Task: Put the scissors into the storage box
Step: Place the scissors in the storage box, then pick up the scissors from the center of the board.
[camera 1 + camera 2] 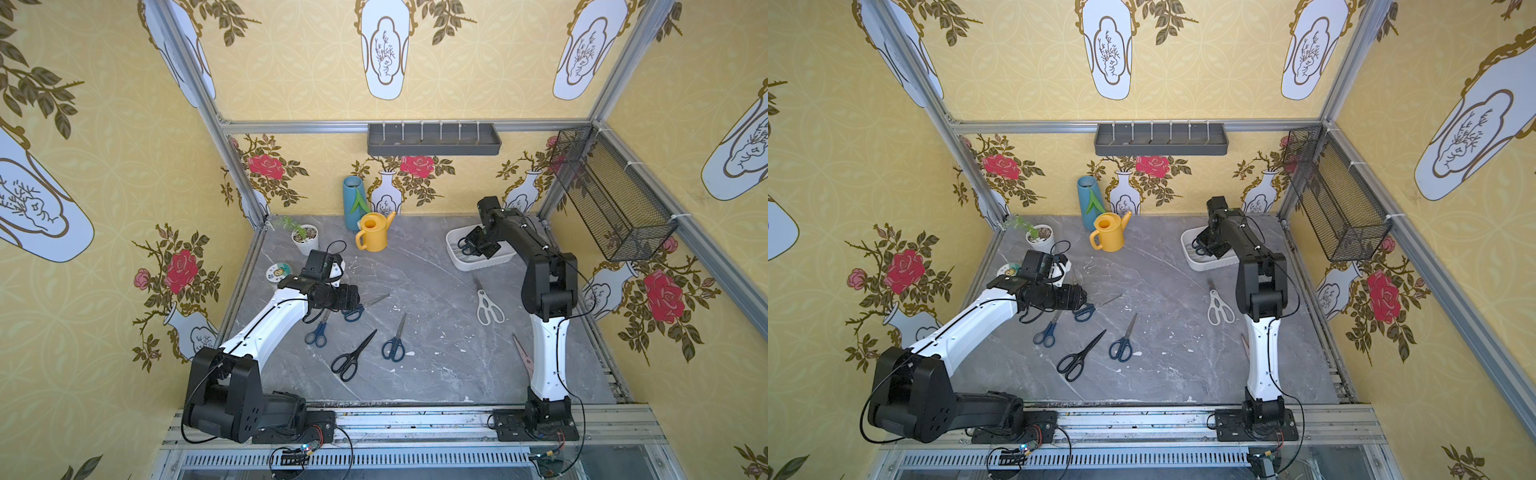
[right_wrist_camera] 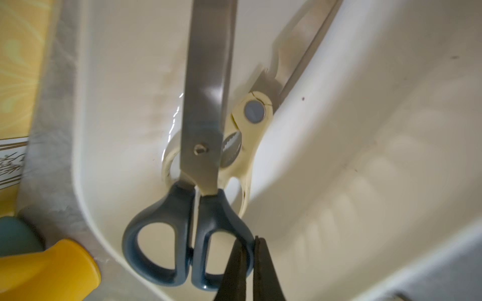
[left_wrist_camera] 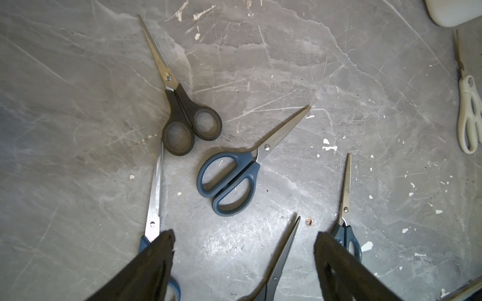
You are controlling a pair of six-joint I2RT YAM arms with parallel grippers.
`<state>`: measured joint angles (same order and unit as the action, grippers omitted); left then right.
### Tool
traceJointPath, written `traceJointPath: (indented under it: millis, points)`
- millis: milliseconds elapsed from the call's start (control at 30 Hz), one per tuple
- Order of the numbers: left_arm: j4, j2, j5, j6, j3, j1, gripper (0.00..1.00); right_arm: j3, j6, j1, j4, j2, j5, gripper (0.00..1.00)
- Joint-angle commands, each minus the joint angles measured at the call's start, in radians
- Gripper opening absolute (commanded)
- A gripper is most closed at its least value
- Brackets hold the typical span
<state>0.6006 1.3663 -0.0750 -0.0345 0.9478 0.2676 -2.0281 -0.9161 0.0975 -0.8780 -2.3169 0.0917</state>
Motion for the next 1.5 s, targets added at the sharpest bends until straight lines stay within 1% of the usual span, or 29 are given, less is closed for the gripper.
traceJointPath:
  millis: [0, 67, 100, 167, 200, 267, 333, 400, 500, 600, 667, 733, 800, 867, 933, 1033, 1167, 1233, 1467]
  points:
    - [-0.004, -0.001, -0.017, 0.001, 0.003, -0.001, 0.89, -0.041, -0.012, -0.007, -0.004, -0.049, 0.011, 0.0]
    - [0.002, 0.002, -0.02, 0.002, 0.002, -0.001, 0.89, -0.052, -0.014, -0.009, 0.001, -0.071, 0.012, 0.0]
    - [0.004, 0.002, -0.022, 0.003, 0.002, -0.001, 0.89, -0.05, -0.013, -0.011, 0.007, -0.076, 0.017, 0.04]
    - [0.008, 0.006, -0.024, 0.017, -0.001, -0.001, 0.89, -0.05, -0.002, -0.013, 0.013, -0.078, 0.018, 0.17]
    - [0.01, 0.01, -0.023, 0.029, -0.004, -0.001, 0.88, -0.052, 0.008, -0.015, 0.013, -0.072, 0.02, 0.25]
    - [0.01, 0.021, -0.016, 0.069, -0.011, -0.001, 0.84, -0.049, 0.025, -0.016, 0.011, -0.048, 0.02, 0.4]
    - [0.027, 0.047, -0.004, 0.118, 0.004, -0.001, 0.83, -0.04, 0.054, -0.021, 0.011, -0.001, 0.019, 0.45]
    - [0.08, 0.102, 0.011, 0.16, 0.046, -0.001, 0.8, -0.004, 0.102, -0.024, 0.033, 0.082, 0.025, 0.49]
    - [0.125, 0.185, 0.045, 0.202, 0.1, -0.001, 0.7, 0.115, 0.161, -0.018, 0.071, 0.231, 0.056, 0.5]
    - [0.145, 0.259, 0.082, 0.253, 0.152, -0.001, 0.61, 0.268, 0.227, 0.02, 0.08, 0.401, 0.116, 0.5]
    - [0.156, 0.293, 0.094, 0.318, 0.178, -0.001, 0.57, 0.356, 0.269, 0.08, 0.046, 0.499, 0.128, 0.5]
    - [0.163, 0.312, 0.105, 0.43, 0.186, -0.001, 0.54, 0.454, 0.282, 0.172, 0.013, 0.588, 0.114, 0.49]
    - [0.174, 0.331, 0.109, 0.538, 0.2, -0.001, 0.52, 0.558, 0.252, 0.263, 0.02, 0.657, 0.102, 0.49]
    - [0.21, 0.368, 0.105, 0.604, 0.234, -0.001, 0.48, 0.679, 0.175, 0.327, 0.072, 0.725, 0.107, 0.49]
    - [0.263, 0.427, 0.1, 0.609, 0.291, -0.001, 0.44, 0.789, 0.093, 0.364, 0.148, 0.788, 0.109, 0.49]
    - [0.29, 0.505, 0.11, 0.583, 0.35, -0.002, 0.39, 0.894, 0.012, 0.384, 0.217, 0.856, 0.097, 0.49]
    - [0.312, 0.565, 0.097, 0.559, 0.397, -0.002, 0.31, 0.926, -0.022, 0.382, 0.206, 0.908, 0.061, 0.49]
    - [0.314, 0.583, 0.097, 0.556, 0.401, -0.002, 0.3, 0.926, -0.019, 0.382, 0.189, 0.921, 0.048, 0.49]
    - [0.288, 0.599, 0.115, 0.573, 0.368, -0.003, 0.35, 0.948, -0.037, 0.378, 0.191, 0.937, 0.039, 0.49]
